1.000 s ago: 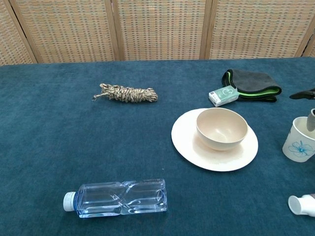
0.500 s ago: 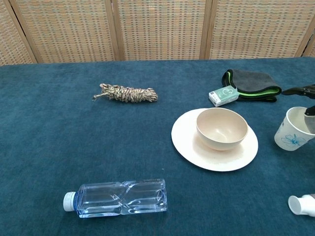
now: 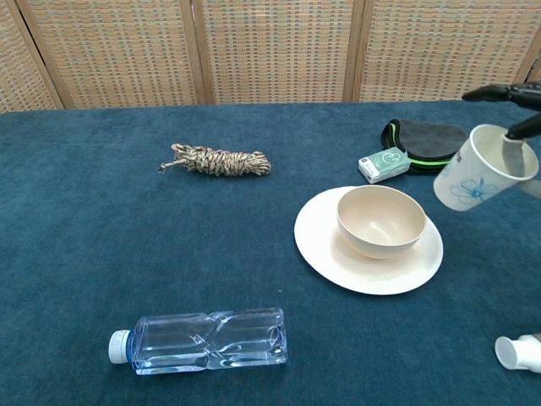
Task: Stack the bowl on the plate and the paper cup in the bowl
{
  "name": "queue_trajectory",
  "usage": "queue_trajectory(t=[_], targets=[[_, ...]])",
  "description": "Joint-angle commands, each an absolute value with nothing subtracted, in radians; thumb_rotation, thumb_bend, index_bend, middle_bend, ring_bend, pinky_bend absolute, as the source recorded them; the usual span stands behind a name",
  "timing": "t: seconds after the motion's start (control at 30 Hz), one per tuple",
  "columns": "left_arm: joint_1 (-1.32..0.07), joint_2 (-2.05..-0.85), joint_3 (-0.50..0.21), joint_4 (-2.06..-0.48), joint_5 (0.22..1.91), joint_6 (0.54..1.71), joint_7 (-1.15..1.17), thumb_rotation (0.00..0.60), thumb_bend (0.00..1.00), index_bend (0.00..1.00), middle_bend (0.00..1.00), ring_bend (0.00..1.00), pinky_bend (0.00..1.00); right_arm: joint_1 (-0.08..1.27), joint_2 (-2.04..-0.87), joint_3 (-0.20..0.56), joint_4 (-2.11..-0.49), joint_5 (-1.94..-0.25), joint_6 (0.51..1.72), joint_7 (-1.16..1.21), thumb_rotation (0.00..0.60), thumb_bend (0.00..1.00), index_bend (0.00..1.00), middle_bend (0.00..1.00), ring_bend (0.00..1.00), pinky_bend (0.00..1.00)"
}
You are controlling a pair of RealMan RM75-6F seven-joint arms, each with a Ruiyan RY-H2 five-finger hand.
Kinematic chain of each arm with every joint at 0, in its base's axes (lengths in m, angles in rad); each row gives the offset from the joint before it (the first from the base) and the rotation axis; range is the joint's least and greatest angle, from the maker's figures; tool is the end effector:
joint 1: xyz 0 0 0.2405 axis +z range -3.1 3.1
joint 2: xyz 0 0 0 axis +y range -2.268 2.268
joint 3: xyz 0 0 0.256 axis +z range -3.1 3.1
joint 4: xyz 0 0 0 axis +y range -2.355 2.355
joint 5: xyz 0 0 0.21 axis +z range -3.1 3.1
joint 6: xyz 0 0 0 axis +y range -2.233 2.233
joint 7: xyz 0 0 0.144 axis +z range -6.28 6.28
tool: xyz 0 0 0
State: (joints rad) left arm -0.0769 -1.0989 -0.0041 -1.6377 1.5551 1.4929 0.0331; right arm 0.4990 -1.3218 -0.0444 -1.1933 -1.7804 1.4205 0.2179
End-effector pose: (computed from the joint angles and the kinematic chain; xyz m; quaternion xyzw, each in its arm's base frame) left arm -0.3049 0.1684 0.1550 -0.6215 -0.3803 -0.3770 0.5719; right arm -0.2555 -0.2863 0.0929 0.7665 -0.2327 0.4556 0.3883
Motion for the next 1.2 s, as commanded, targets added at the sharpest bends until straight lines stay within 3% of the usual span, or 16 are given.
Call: queue_trajectory(t=[0.03,0.23,0.47,0.77,1.2], targets=[[-0.077,-1.099,-0.005,-1.637,1.554,1.493,0.033,0.600,0.00,0.00,0.00,0.00,0.00,0.565,-1.250,-0.002,-1.359,-1.778,1.345,0.120,0.600,0.46,0.66,0.00,0.00,0.00],[-0.080,-1.099,-0.005,-1.635,1.550,1.487,0.030,0.600,0.00,0.00,0.00,0.00,0.00,0.628,-1.216,0.038,-1.554,-1.675,1.145,-0.092,0.600,0.46,0.66,0.00,0.00,0.00],[-0.083,-1.094,-0.005,-1.633,1.549,1.481,0.019,0.600,0.00,0.00,0.00,0.00,0.00,0.666,-1.270,0.077,-1.611,-1.500,0.987,-0.339,0.600,0.46,0.66,0.00,0.00,0.00],[-0.087,-1.087,-0.007,-1.631,1.542,1.471,0.001,0.600,0.00,0.00,0.00,0.00,0.00,0.680,-1.337,0.091,-1.595,-1.379,0.938,-0.440,0.600,0.46,0.66,0.00,0.00,0.00],[-0.090,-1.088,-0.006,-1.632,1.540,1.466,0.003,0.600,0.00,0.00,0.00,0.00,0.00,0.696,-1.371,0.080,-1.576,-1.350,0.916,-0.476,0.600,0.46,0.65,0.00,0.00,0.00]])
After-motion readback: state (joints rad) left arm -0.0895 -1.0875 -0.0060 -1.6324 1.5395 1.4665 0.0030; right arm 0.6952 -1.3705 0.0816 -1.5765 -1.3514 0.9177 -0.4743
